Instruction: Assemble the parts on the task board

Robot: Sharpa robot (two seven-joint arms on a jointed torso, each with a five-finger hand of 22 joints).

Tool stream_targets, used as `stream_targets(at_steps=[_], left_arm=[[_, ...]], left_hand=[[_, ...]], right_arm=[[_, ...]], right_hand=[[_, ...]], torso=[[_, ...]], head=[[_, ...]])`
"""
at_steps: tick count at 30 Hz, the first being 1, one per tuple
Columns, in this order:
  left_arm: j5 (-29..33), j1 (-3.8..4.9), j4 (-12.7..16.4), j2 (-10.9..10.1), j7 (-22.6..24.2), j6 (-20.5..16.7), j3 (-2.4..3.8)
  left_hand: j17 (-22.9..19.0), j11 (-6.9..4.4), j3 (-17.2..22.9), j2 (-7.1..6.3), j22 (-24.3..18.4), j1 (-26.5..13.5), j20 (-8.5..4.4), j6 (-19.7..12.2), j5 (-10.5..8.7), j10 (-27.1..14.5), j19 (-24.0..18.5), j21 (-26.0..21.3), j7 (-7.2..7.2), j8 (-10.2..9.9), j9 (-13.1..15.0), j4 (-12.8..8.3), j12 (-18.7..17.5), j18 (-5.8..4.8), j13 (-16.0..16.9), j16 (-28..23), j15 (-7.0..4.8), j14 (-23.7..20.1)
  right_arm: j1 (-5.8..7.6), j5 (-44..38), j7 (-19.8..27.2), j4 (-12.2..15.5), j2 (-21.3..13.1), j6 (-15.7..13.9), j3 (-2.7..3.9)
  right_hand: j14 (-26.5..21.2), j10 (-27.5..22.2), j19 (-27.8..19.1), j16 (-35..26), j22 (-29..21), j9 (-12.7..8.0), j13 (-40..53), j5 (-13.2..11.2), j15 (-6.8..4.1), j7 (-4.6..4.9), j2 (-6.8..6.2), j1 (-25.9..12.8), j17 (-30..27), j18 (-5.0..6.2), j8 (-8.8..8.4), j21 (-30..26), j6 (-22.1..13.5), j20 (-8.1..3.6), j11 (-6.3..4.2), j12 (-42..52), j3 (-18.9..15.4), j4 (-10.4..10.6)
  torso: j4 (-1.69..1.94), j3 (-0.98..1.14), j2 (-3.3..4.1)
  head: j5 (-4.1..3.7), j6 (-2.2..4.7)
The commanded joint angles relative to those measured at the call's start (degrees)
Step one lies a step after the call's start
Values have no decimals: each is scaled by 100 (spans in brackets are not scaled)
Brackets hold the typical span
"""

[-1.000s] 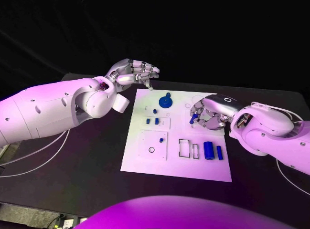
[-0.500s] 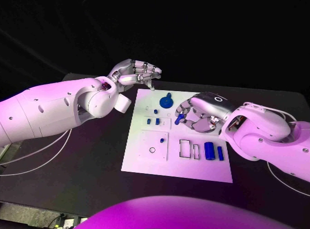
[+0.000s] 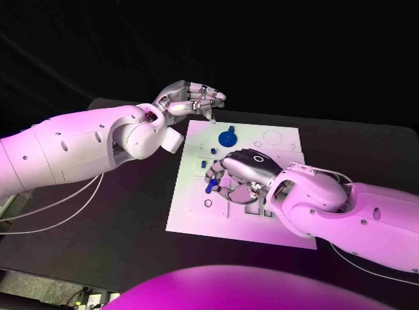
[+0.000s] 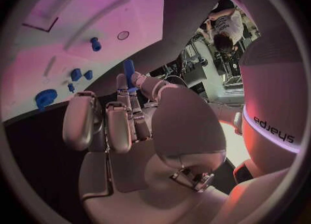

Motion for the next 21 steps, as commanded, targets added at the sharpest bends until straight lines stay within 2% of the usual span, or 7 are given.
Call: stream_targets(at_steps=[1,17,21], left_arm=[[-13,4,20,14,30,93,3],[-13,5,37,6,29,104,3],[-13,5,37,6,29,107,3]], left_hand=[[6,17,1,22,-6,-50,28,-23,18,-42,5,-29,0,-21,7,-29,-30,71,-9,-12,26,-27],[6,17,1,22,-6,-50,28,-23,18,-42,5,-29,0,-21,7,-29,-30,71,-9,-12,26,-27],[6,17,1,22,-6,-50,28,-23,18,-42,5,-29,0,-21,7,-29,-30,71,-9,-12,26,-27]], right_arm=[[-58,11,110,-93,56,32,-12],[-263,-270,52,-335,213,70,-51],[-282,-309,20,-386,251,82,-54]], right_hand=[[246,31,62,-37,-8,195,4,40,-29,15,0,-7,-8,-77,38,-39,15,-22,9,-41,4,-28],[244,30,61,-39,-8,198,4,44,-27,19,2,-10,-10,-77,38,-40,8,-21,12,-47,6,-30],[244,30,61,-39,-8,198,4,44,-27,19,2,-10,-10,-77,38,-40,8,-21,12,-47,6,-30]], torso=[[-11,0,1],[-3,11,3],[-4,4,0]], head=[[32,-17],[57,-17],[57,-17]])
